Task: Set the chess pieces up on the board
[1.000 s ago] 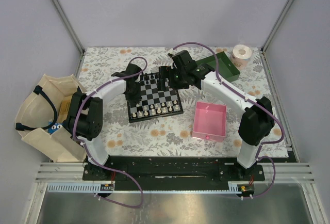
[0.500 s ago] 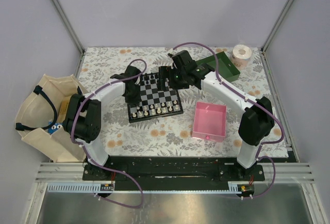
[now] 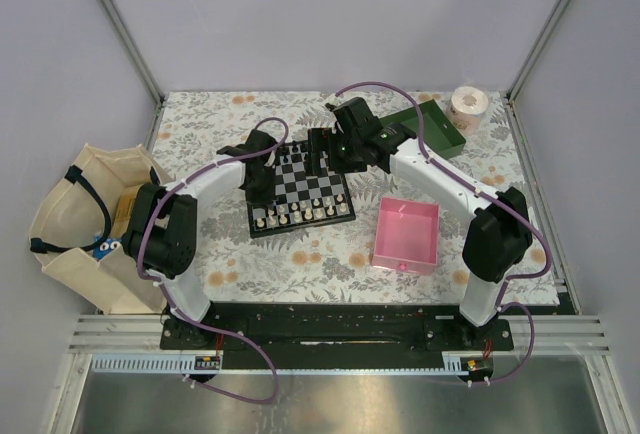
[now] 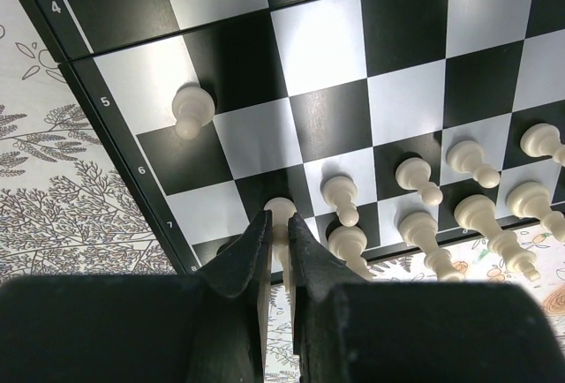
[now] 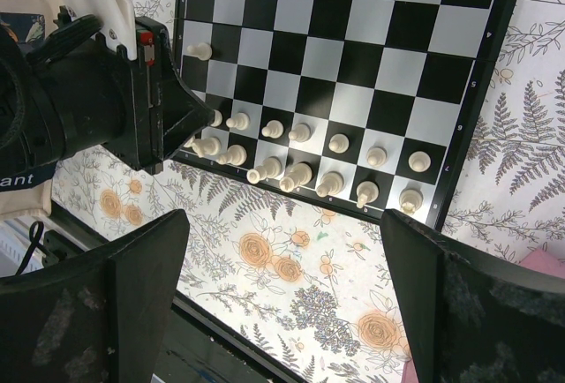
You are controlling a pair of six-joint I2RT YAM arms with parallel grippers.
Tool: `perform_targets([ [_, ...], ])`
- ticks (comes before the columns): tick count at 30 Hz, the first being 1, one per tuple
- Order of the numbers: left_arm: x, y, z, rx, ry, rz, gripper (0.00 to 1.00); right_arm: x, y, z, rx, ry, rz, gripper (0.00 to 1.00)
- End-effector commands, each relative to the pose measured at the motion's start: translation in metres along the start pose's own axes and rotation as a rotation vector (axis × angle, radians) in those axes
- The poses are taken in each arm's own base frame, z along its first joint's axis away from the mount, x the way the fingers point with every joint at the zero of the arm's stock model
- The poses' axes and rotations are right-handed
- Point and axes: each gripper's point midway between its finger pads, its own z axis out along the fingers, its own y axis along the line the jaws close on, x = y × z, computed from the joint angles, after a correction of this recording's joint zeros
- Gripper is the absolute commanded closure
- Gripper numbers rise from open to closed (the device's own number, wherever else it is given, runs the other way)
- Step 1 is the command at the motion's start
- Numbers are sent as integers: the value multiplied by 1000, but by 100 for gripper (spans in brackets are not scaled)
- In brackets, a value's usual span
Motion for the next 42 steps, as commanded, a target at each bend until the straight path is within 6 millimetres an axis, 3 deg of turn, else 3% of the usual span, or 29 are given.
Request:
perform_targets([
  [1, -18, -8, -11, 25, -63, -2, 95, -8, 5, 1, -32, -21, -1, 1],
  [6, -16, -6, -9, 15, -60, -9, 84, -8, 4, 0, -30, -22, -3, 1],
  [8, -17, -7, -10, 20, -64, -9, 73, -8, 5, 0, -33, -21, -3, 1],
  [11, -20, -8, -13, 26, -75, -7, 69, -8, 4, 1, -29, -19, 0, 1],
  [19, -41, -15, -32, 47, -143, -5, 64, -6, 2, 1, -24, -17, 1, 0],
  [25, -65, -5, -41, -4, -205, -27, 57, -7, 3, 0, -23, -20, -2, 0],
  [32, -75, 13, -33, -49, -196, -47, 55, -6, 2, 0, -20, -20, 1, 0],
  [42, -68, 26, -12, -91, -132, -61, 55, -4, 2, 1, -21, -13, 1, 1],
])
